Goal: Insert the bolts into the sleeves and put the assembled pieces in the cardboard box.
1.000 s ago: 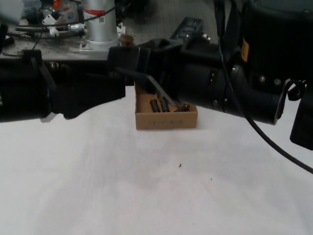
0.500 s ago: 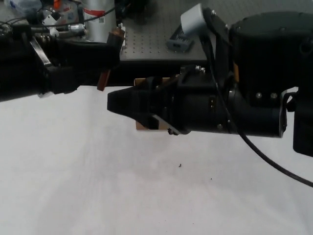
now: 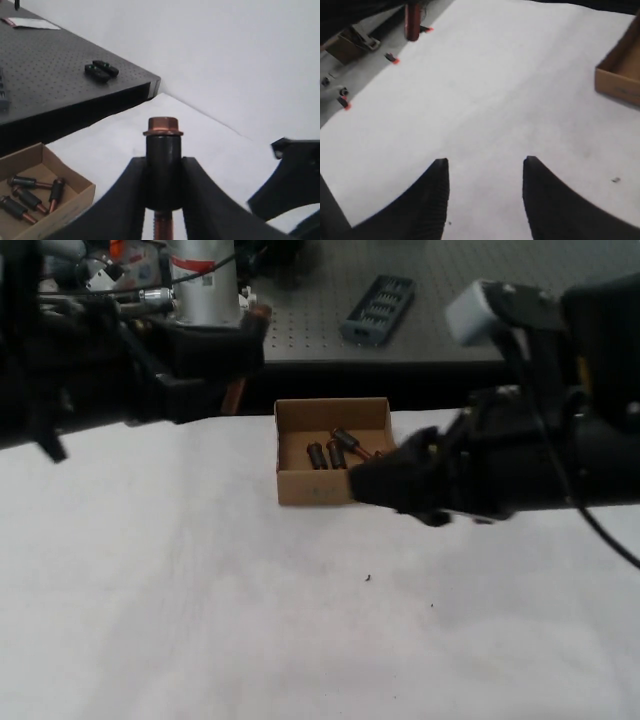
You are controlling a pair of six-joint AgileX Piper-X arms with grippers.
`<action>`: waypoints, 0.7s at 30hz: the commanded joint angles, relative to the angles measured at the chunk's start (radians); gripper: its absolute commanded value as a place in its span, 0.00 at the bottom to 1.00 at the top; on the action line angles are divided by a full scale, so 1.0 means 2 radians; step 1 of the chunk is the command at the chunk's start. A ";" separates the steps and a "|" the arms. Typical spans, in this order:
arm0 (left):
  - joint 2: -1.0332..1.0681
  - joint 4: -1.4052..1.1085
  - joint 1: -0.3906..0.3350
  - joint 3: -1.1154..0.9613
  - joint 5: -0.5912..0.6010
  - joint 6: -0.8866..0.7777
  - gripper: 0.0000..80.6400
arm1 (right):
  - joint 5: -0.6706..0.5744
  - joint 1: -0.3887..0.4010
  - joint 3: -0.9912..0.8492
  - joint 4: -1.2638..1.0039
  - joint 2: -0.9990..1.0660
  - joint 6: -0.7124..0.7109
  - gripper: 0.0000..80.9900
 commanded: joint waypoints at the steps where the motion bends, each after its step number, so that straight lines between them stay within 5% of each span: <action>1: 0.070 -0.019 0.000 -0.041 -0.003 0.003 0.01 | -0.001 -0.034 -0.007 0.074 -0.028 -0.043 0.44; 4: 0.141 -0.019 0.000 -0.090 -0.002 0.011 0.01 | -0.001 -0.054 -0.007 0.116 -0.042 -0.069 0.36; 9: 0.270 -0.019 0.000 -0.193 0.002 0.018 0.01 | -0.001 -0.082 -0.007 0.157 -0.054 -0.100 0.01; 21: 0.543 0.095 0.000 -0.492 -0.032 0.031 0.01 | -0.001 -0.108 -0.005 0.160 -0.054 -0.132 0.04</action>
